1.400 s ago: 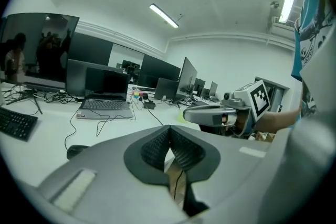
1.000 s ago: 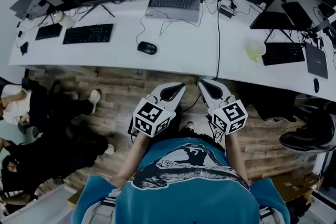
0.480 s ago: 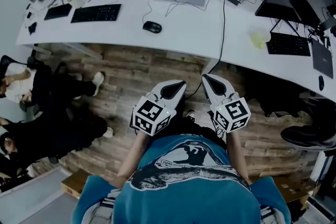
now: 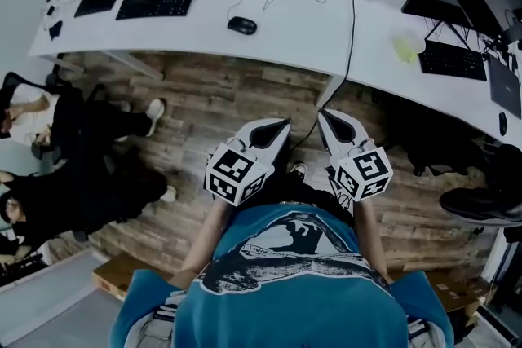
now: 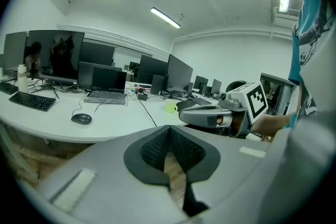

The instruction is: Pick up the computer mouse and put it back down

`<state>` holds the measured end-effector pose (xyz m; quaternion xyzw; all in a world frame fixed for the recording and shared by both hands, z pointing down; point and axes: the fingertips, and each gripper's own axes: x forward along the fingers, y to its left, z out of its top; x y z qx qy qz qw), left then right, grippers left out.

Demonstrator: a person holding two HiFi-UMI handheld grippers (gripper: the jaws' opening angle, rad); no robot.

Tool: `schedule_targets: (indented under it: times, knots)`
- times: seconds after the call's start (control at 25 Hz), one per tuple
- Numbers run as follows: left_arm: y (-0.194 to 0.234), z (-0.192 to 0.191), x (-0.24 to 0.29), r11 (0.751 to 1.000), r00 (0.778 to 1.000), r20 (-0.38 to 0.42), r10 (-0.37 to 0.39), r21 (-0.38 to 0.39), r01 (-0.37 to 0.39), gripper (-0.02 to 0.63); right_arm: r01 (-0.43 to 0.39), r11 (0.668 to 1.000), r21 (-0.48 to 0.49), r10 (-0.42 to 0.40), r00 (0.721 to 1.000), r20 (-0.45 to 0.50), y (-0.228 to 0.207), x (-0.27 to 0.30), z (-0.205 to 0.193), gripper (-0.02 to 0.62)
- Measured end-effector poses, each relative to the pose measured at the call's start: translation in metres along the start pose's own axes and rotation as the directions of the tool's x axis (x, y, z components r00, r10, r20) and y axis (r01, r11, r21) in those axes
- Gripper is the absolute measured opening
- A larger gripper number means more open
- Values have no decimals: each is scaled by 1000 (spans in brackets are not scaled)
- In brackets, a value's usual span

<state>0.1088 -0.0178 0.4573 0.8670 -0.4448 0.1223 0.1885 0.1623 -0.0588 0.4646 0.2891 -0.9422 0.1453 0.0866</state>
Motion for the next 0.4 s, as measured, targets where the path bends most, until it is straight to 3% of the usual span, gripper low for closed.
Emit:
schedule_targets:
  times: [0.4]
  knots:
    - [-11,-3,0,1000,1000,-8,-21,13,21,12,-7,1000,-14,7,1000,-6,9,-7,-4,2]
